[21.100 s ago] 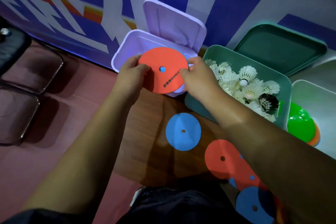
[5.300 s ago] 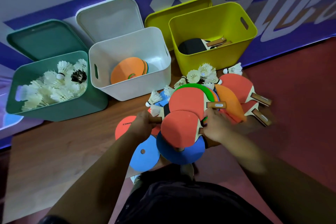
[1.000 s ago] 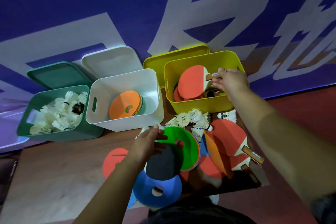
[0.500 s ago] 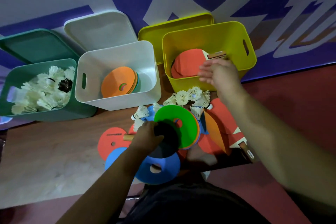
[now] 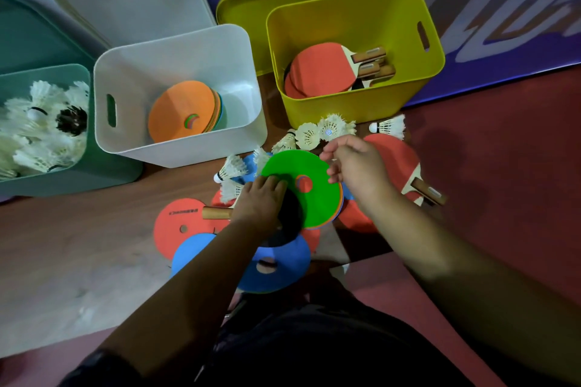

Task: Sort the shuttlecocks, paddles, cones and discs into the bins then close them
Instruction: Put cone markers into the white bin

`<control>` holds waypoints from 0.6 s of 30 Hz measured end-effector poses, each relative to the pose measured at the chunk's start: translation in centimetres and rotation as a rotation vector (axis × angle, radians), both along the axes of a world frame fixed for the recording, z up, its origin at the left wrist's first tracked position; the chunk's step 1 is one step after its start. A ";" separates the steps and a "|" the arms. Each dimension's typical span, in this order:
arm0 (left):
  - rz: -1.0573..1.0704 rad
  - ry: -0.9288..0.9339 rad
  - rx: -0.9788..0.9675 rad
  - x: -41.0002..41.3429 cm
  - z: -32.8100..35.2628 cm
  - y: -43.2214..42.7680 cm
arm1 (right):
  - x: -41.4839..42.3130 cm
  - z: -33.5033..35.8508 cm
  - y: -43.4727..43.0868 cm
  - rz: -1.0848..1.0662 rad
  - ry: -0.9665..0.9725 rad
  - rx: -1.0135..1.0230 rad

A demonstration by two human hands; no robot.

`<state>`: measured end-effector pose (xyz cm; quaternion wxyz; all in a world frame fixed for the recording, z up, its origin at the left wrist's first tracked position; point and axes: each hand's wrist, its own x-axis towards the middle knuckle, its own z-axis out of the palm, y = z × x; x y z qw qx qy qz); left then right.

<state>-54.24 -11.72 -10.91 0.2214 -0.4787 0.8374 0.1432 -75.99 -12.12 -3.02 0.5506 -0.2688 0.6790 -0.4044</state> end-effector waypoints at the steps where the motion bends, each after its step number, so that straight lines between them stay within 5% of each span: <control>1: -0.006 -0.002 -0.009 0.1 0.1 -0.1 | 0.1 -0.4 0.4 0.007 0.013 0.009; 10: 0.110 0.128 -0.009 3.1 3.2 -1.2 | 1.3 -1.9 1.5 0.075 0.019 0.107; 18: 0.329 0.705 0.256 6.1 11.5 -4.1 | 3.3 -0.3 1.1 0.211 0.033 0.158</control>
